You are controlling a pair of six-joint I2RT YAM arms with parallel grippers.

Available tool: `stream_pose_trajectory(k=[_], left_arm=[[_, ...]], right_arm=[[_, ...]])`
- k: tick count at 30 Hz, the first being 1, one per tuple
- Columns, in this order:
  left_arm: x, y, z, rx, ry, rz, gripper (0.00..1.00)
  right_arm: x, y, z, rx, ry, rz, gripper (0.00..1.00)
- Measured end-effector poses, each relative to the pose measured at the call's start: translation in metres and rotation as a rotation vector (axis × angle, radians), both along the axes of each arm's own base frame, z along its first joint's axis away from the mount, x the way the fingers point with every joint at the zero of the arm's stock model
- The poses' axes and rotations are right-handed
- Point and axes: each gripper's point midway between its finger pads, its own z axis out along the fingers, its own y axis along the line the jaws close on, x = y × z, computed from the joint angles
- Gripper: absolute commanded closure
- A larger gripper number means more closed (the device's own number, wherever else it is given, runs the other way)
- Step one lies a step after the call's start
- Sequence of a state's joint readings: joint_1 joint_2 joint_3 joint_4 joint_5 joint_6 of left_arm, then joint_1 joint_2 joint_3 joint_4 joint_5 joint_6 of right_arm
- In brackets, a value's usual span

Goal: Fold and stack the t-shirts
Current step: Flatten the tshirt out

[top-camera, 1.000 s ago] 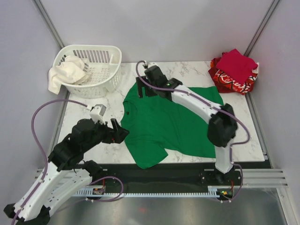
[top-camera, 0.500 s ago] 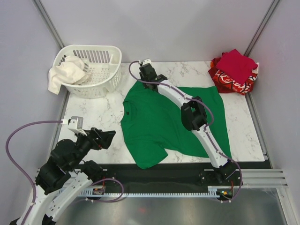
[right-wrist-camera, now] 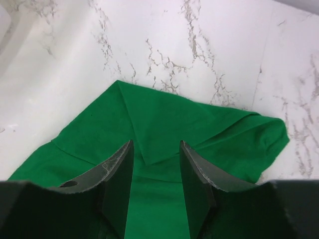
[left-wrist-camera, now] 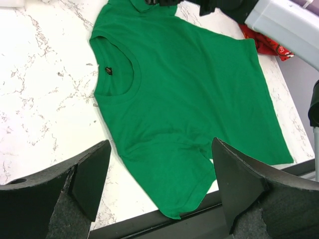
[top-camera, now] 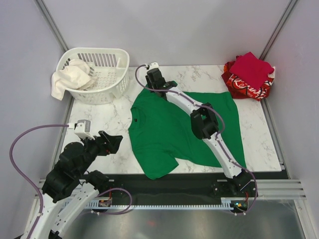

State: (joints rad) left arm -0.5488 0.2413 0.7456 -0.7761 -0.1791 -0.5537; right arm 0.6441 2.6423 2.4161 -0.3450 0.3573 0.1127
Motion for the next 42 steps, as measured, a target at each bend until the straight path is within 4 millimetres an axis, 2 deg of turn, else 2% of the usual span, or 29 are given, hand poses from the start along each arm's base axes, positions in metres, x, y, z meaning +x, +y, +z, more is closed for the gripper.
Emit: stream_pose_trajectory(k=[7, 13, 21, 32, 33, 34, 38, 42], left_arm=[[0.001, 0.003, 0.0, -0.002, 0.001, 0.016, 0.11], [0.002, 0.003, 0.0, -0.002, 0.001, 0.019, 0.12], [0.002, 0.004, 0.0, -0.002, 0.001, 0.022, 0.12], [0.001, 0.001, 0.0, -0.006, 0.003, 0.008, 0.12], [0.001, 0.001, 0.0, -0.006, 0.003, 0.008, 0.12], [0.001, 0.001, 0.0, -0.006, 0.003, 0.008, 0.12], [0.001, 0.001, 0.0, -0.006, 0.004, 0.01, 0.12], [0.001, 0.002, 0.0, -0.005, 0.005, 0.013, 0.12]], right_arm=[[0.0, 0.001, -0.046, 0.004, 0.05, -0.013, 0.52], [0.003, 0.0, -0.046, 0.03, 0.054, -0.021, 0.57], [0.005, 0.0, -0.047, 0.038, 0.052, -0.022, 0.72], [0.006, 0.001, -0.047, 0.04, 0.039, -0.02, 0.74], [0.006, 0.001, -0.047, 0.038, 0.038, -0.018, 0.76], [0.006, 0.001, -0.047, 0.036, 0.037, -0.016, 0.83], [0.007, 0.0, -0.047, 0.028, 0.027, -0.007, 0.99], [0.008, 0.0, -0.046, 0.023, 0.02, -0.002, 1.0]])
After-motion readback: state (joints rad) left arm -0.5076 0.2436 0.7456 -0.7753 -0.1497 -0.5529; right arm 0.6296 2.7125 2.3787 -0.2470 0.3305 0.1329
